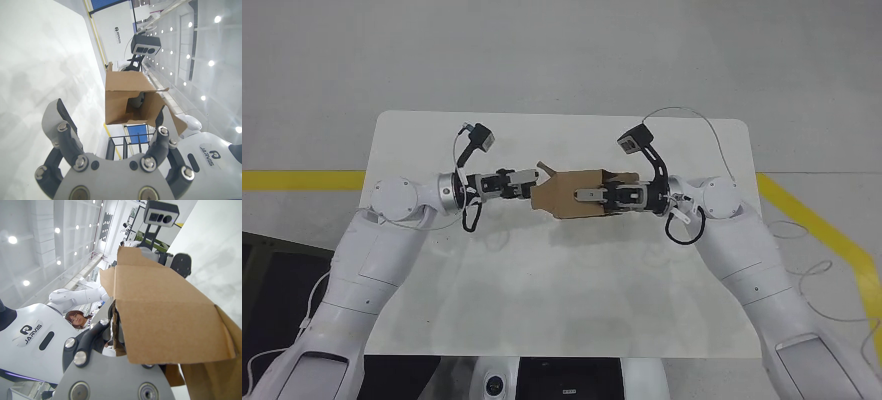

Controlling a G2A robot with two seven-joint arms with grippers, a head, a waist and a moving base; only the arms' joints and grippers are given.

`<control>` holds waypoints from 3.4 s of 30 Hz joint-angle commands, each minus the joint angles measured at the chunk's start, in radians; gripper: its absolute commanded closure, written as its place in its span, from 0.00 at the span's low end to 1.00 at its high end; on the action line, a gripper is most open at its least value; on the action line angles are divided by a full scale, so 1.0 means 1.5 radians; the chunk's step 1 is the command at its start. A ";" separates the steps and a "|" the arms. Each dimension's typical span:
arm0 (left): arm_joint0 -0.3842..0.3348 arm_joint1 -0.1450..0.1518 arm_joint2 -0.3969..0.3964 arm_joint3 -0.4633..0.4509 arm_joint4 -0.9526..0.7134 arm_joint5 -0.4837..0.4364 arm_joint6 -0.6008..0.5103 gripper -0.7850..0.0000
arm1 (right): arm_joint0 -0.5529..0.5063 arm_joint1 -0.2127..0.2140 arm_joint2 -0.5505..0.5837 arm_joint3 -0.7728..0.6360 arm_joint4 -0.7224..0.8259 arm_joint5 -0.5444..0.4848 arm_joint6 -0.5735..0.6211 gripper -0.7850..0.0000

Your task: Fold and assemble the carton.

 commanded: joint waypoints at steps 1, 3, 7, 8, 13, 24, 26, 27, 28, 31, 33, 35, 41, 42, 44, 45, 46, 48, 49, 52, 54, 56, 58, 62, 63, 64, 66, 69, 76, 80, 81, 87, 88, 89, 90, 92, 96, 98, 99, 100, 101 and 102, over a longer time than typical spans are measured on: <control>0.001 0.001 -0.008 0.003 -0.007 0.001 0.007 0.00 | 0.004 -0.002 -0.009 -0.001 0.003 0.014 0.014 1.00; 0.002 0.001 -0.012 0.006 -0.010 0.004 0.013 0.00 | 0.008 -0.004 -0.019 -0.002 0.009 0.024 0.024 1.00; 0.001 0.000 -0.008 0.011 -0.005 0.014 0.016 0.00 | 0.018 -0.010 -0.034 0.000 0.014 0.030 0.030 1.00; 0.001 0.000 -0.005 0.012 -0.002 0.017 0.016 0.00 | 0.020 -0.011 -0.036 0.001 0.015 0.028 0.028 1.00; 0.001 -0.002 0.009 0.008 -0.014 0.026 -0.014 0.00 | 0.020 -0.011 -0.029 0.010 0.016 0.002 0.002 1.00; -0.006 -0.003 0.029 0.008 -0.018 0.049 -0.082 0.00 | 0.010 -0.009 -0.022 -0.003 0.017 -0.009 -0.009 1.00; -0.008 -0.004 0.034 0.009 -0.015 0.052 -0.083 0.00 | 0.011 -0.009 -0.024 -0.004 0.017 -0.008 -0.007 1.00; -0.009 -0.004 0.036 0.009 -0.014 0.052 -0.083 0.00 | 0.012 -0.009 -0.025 -0.005 0.018 -0.007 -0.007 1.00; -0.010 -0.005 0.038 0.010 -0.014 0.053 -0.083 0.00 | 0.012 -0.010 -0.025 -0.005 0.018 -0.006 -0.006 1.00; -0.012 -0.006 0.043 0.013 -0.013 0.055 -0.083 0.00 | 0.014 -0.010 -0.029 -0.005 0.017 -0.004 -0.004 1.00; -0.014 -0.007 0.046 0.014 -0.013 0.055 -0.084 0.00 | 0.015 -0.011 -0.031 -0.005 0.017 -0.003 -0.003 1.00; -0.016 -0.007 0.048 0.015 -0.012 0.055 -0.085 0.00 | 0.016 -0.012 -0.034 -0.004 0.018 -0.002 -0.002 1.00; -0.018 -0.008 0.051 0.018 -0.015 0.054 -0.086 0.00 | 0.019 -0.013 -0.037 0.000 0.020 -0.001 -0.001 1.00; -0.019 -0.008 0.051 0.018 -0.015 0.054 -0.086 0.00 | 0.019 -0.013 -0.037 0.001 0.020 -0.001 -0.001 1.00; -0.018 -0.009 0.052 0.018 -0.014 0.052 -0.086 0.00 | 0.020 -0.013 -0.037 0.001 0.019 -0.002 -0.002 1.00; -0.018 -0.009 0.052 0.017 -0.014 0.052 -0.086 0.00 | 0.020 -0.013 -0.037 0.001 0.019 -0.002 -0.002 1.00; -0.018 -0.009 0.052 0.017 -0.014 0.052 -0.085 0.00 | 0.020 -0.013 -0.037 0.002 0.020 -0.003 -0.003 1.00; -0.018 -0.009 0.052 0.016 -0.014 0.052 -0.086 0.00 | 0.020 -0.012 -0.036 0.002 0.020 -0.003 -0.003 1.00; -0.018 -0.008 0.051 0.016 -0.014 0.051 -0.085 0.00 | 0.020 -0.012 -0.035 0.004 0.019 -0.004 -0.004 1.00; -0.017 -0.008 0.045 0.017 -0.019 0.047 -0.082 0.00 | 0.021 -0.009 -0.025 0.021 -0.002 -0.014 -0.014 1.00; -0.016 -0.006 0.036 0.019 -0.025 0.044 -0.079 0.00 | 0.019 -0.006 -0.015 0.033 -0.013 -0.020 -0.021 1.00; -0.015 -0.004 0.025 0.018 -0.031 0.040 -0.076 0.00 | 0.017 -0.004 -0.007 0.039 -0.023 -0.019 -0.026 1.00; -0.012 -0.003 0.016 0.016 -0.035 0.037 -0.074 0.00 | 0.013 -0.002 -0.001 0.041 -0.024 -0.016 -0.028 1.00; -0.003 0.001 0.001 -0.005 -0.040 0.037 -0.076 0.00 | 0.009 0.000 0.002 0.048 -0.031 -0.004 -0.030 1.00; 0.000 0.002 -0.001 -0.012 -0.040 0.037 -0.077 0.00 | 0.010 -0.001 0.001 0.048 -0.035 -0.001 -0.031 1.00; 0.003 0.003 -0.003 -0.020 -0.039 0.038 -0.078 0.00 | 0.010 -0.001 0.000 0.048 -0.039 0.002 -0.032 1.00; 0.009 0.004 -0.006 -0.035 -0.036 0.042 -0.081 0.00 | 0.012 -0.002 -0.003 0.048 -0.048 0.007 -0.036 1.00; 0.010 0.008 -0.004 -0.058 0.043 0.042 -0.049 0.00 | 0.015 -0.004 -0.009 0.046 -0.058 0.013 -0.042 1.00; 0.016 0.009 0.008 -0.090 0.126 0.066 -0.001 0.00 | 0.019 -0.006 -0.011 0.052 -0.064 0.016 -0.045 1.00; 0.026 0.012 0.002 -0.097 0.154 0.073 0.017 0.00 | 0.018 -0.005 -0.005 0.052 -0.060 0.012 -0.042 1.00; 0.028 0.013 -0.001 -0.097 0.157 0.074 0.020 0.00 | 0.017 -0.004 -0.003 0.051 -0.058 0.011 -0.040 1.00; 0.031 0.016 -0.012 -0.075 0.161 0.082 0.034 0.00 | 0.012 -0.003 0.003 0.035 -0.056 0.011 -0.037 1.00; 0.030 0.016 -0.012 -0.071 0.159 0.082 0.034 0.00 | 0.011 -0.003 0.003 0.033 -0.056 0.012 -0.037 1.00; 0.030 0.016 -0.012 -0.068 0.156 0.082 0.032 0.00 | 0.010 -0.003 0.004 0.031 -0.055 0.012 -0.037 1.00; 0.030 0.016 -0.011 -0.066 0.150 0.083 0.029 0.00 | 0.010 -0.003 0.004 0.029 -0.054 0.012 -0.036 1.00; 0.030 0.015 -0.008 -0.060 0.134 0.083 0.017 0.00 | 0.008 -0.003 0.005 0.027 -0.051 0.012 -0.035 1.00; 0.025 0.013 -0.001 -0.047 0.099 0.082 -0.010 0.00 | 0.005 -0.004 0.006 0.021 -0.035 0.008 -0.031 1.00; 0.022 0.012 0.003 -0.042 0.090 0.081 -0.017 0.00 | 0.004 -0.005 0.005 0.018 -0.030 0.007 -0.029 1.00; 0.020 0.011 0.006 -0.040 0.086 0.081 -0.020 0.00 | 0.004 -0.006 0.004 0.017 -0.026 0.007 -0.028 1.00; 0.019 0.011 0.008 -0.038 0.082 0.080 -0.023 0.00 | 0.004 -0.006 0.003 0.017 -0.023 0.007 -0.026 1.00; 0.018 0.010 0.011 -0.036 0.078 0.079 -0.026 0.00 | 0.004 -0.007 0.003 0.016 -0.019 0.006 -0.024 1.00; 0.016 0.009 0.014 -0.035 0.075 0.078 -0.028 0.00 | 0.004 -0.007 0.002 0.016 -0.016 0.005 -0.022 1.00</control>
